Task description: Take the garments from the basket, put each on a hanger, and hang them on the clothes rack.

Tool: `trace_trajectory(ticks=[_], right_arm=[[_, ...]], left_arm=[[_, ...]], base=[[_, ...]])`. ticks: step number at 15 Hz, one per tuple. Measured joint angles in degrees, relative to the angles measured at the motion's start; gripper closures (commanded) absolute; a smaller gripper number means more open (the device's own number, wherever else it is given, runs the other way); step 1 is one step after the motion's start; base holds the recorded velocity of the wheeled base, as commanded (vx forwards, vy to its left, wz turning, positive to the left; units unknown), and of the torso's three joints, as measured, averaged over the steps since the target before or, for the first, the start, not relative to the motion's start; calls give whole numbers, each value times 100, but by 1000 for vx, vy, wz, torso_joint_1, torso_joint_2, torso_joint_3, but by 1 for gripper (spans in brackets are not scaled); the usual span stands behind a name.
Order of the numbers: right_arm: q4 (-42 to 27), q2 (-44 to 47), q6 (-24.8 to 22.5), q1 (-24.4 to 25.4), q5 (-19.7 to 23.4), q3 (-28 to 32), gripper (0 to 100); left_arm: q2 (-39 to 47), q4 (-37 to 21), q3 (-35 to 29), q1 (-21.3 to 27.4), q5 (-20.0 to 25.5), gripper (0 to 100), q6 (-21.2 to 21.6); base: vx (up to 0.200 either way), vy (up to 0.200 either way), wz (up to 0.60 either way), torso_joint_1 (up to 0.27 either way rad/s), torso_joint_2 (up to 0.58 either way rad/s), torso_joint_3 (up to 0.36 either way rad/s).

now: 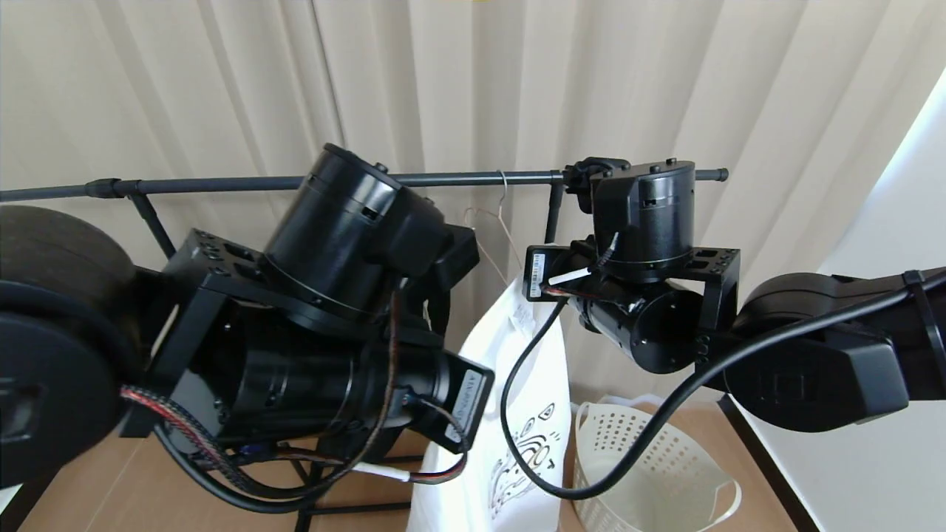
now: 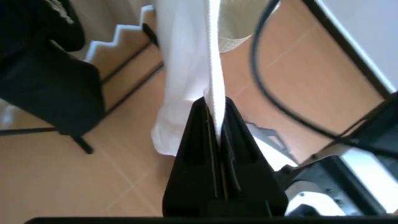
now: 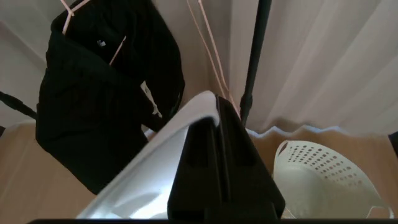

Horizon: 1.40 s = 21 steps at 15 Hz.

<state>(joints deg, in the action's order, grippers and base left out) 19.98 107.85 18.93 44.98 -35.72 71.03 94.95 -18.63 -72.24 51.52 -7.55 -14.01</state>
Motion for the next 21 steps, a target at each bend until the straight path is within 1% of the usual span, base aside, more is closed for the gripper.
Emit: trace_trajectory(ticks=[1, 3, 4, 7, 9, 13, 14, 18, 21], right_arm=[[16, 33, 17, 40, -5, 5, 100], [16, 63, 22, 74, -2, 5, 100], [13, 63, 20, 82, -5, 5, 100], [-24, 4, -5, 85, -9, -67, 100], [-72, -127, -130, 57, -20, -191, 100], [-83, -652, -968, -232, -13, -649, 100], [-68, -807, -1133, -295, -13, -756, 100], [-79, -1111, -1242, -375, -13, -972, 100], [-68, -1287, -1645, -455, -13, -1208, 100]], left_arm=[[155, 161, -83, 121, -4, 100, -372], [395, 254, -249, 252, -11, 100, -688], [490, 262, -330, 278, -15, 100, -761], [603, 262, -391, 276, -37, 100, -789], [612, 256, -391, 247, -129, 100, -835], [527, 234, -232, 30, -244, 100, -824], [505, 243, -184, -45, -249, 0, -824], [469, 238, -135, -166, -244, 0, -807], [441, 238, -68, -188, -239, 0, -769]], base=[[0, 0, 0, 0, 0, 0], [0, 0, 0, 0, 0, 0], [0, 0, 0, 0, 0, 0], [0, 0, 0, 0, 0, 0], [0, 0, 0, 0, 0, 0], [0, 0, 0, 0, 0, 0], [0, 0, 0, 0, 0, 0], [0, 0, 0, 0, 0, 0], [0, 0, 0, 0, 0, 0]])
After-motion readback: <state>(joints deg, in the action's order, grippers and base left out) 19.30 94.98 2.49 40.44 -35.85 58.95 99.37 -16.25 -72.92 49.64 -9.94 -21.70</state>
